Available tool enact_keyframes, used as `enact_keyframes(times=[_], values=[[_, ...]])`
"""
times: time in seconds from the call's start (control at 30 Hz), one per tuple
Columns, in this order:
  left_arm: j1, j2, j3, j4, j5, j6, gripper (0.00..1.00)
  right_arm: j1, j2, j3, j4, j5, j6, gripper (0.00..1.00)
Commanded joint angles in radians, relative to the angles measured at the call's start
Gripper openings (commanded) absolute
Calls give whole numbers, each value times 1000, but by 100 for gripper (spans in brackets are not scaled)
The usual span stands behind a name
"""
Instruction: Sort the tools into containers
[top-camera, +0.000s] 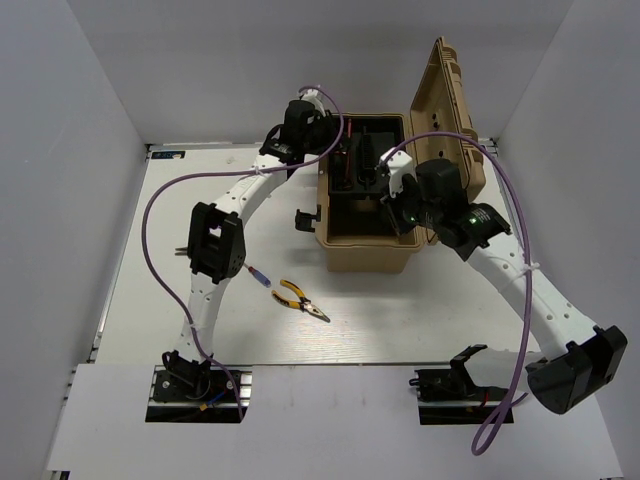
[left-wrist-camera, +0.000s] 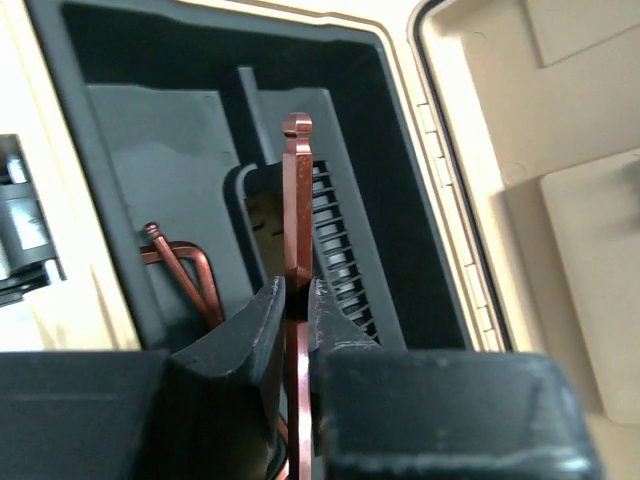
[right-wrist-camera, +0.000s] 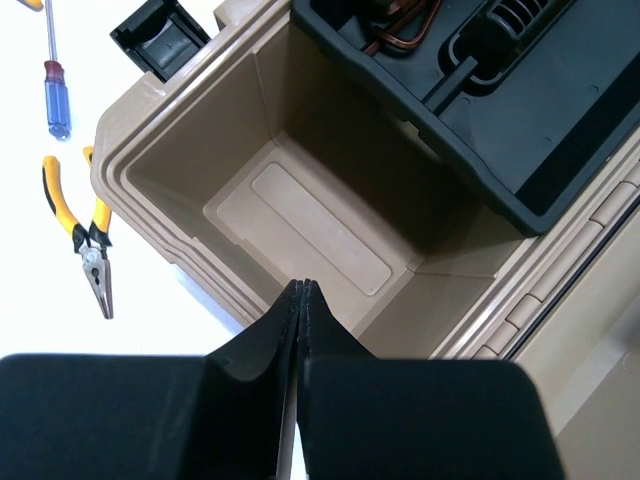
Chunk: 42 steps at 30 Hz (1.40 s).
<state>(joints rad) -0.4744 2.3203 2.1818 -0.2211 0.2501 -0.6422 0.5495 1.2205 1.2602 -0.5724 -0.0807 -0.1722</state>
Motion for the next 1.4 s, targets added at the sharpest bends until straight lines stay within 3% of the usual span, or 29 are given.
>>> enact_keyframes(times=[0.0,0.07,0.1,0.13,0.2,0.3,0.33,0.37,0.4,0.5,0.53,0.57,0.6,0.7,0.8,0.83,0.9,0.97,1.17,1.23,1.37], values=[[0,-7,38,-7,-38,15,26,-6,-35,-8,29,1,-3,0],[0,2,50,-17,-29,15,51,-8,-38,-8,26,-8,-4,0],[0,14,79,-29,-29,15,59,-8,-39,-10,23,-19,-7,2],[0,14,90,-29,-20,15,62,-11,-44,-8,22,-24,-9,9],[0,5,90,-20,-11,15,69,-11,-44,-10,16,-48,-18,14],[0,-21,120,-11,9,15,69,-10,-46,-13,9,-88,-30,16],[0,-53,130,-11,9,33,67,-8,-47,-15,-3,-115,-47,15],[0,-76,130,-20,9,44,62,-8,-46,-15,-7,-160,-62,5],[0,-105,130,-43,-1,61,46,-8,-44,-12,-17,-186,-73,0],[0,-278,19,-127,-121,171,0,-7,-38,-15,-82,-353,-156,0],[0,-333,-34,-151,-155,223,0,-5,-35,-15,-108,-390,-191,0],[0,-395,-179,-168,-187,249,0,-2,-30,-18,-113,-475,-200,0],[0,-530,-271,-182,-259,268,0,3,-13,-21,-110,-500,-199,0],[20,-734,-642,-230,-355,277,0,30,55,-22,-83,-496,-126,1],[33,-987,-936,-312,-521,262,53,115,144,33,-118,-450,-116,10],[33,-1053,-1065,-313,-546,250,77,194,161,39,-116,-436,-113,14],[42,-1229,-1157,-383,-618,205,87,281,236,86,-103,-344,-93,26],[42,-1370,-1246,-437,-687,158,89,381,313,166,-104,-273,-67,34],[42,-1679,-1307,-633,-804,104,90,501,572,315,-78,-39,86,37],[42,-1819,-1295,-659,-827,122,85,510,617,320,-63,30,105,37],[42,-2019,-1341,-669,-911,174,60,520,708,330,-26,130,122,37]])
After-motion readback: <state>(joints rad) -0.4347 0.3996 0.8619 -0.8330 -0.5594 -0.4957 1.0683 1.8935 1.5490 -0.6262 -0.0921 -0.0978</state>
